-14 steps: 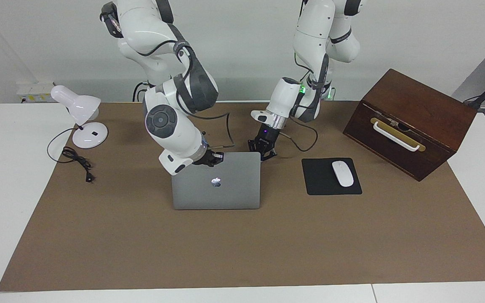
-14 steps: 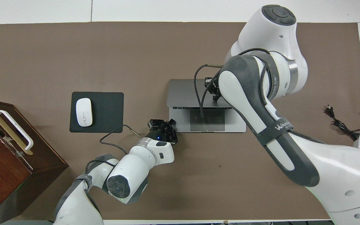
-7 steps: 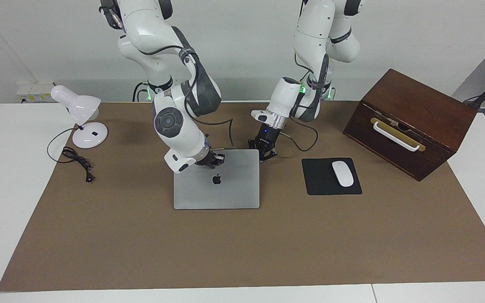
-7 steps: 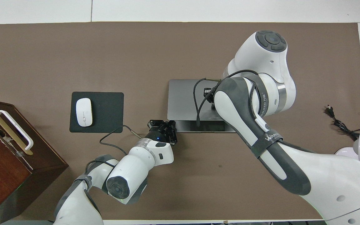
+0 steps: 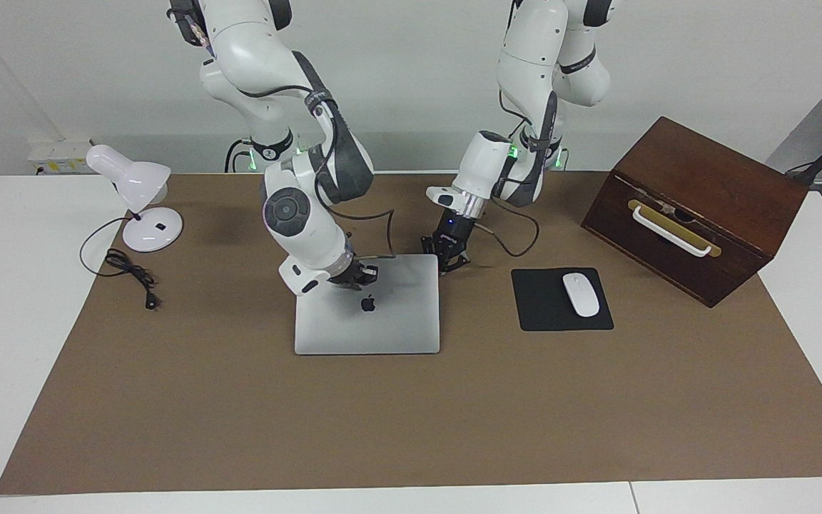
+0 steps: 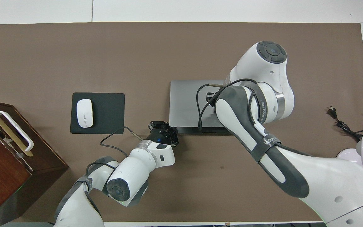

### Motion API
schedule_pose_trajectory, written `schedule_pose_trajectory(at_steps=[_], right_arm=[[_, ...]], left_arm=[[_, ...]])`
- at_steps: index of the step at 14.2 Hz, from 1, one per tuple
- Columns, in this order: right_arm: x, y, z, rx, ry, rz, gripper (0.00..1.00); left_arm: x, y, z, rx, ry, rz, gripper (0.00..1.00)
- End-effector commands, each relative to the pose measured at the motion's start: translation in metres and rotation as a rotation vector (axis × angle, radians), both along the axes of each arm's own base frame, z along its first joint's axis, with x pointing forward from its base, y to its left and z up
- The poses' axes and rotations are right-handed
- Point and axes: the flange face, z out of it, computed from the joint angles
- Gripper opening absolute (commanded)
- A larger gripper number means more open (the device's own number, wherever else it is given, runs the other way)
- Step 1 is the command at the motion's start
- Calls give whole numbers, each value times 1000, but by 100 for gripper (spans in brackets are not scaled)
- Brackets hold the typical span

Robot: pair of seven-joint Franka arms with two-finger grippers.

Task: Close laptop with both arms
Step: 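Press the lowered screen flat onto the keyboard with the right gripper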

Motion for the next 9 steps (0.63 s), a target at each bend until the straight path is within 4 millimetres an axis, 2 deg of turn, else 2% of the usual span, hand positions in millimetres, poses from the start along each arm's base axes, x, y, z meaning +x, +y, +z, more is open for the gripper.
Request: schedule_pose_trajectory(at_steps=[1, 9], right_arm=[[-11, 2, -3, 23, -16, 10, 0], [-13, 1, -14, 21, -27, 4, 0]], left_arm=[[-19, 24, -41, 91, 88, 0, 0], [-20, 23, -41, 93, 88, -3, 0]])
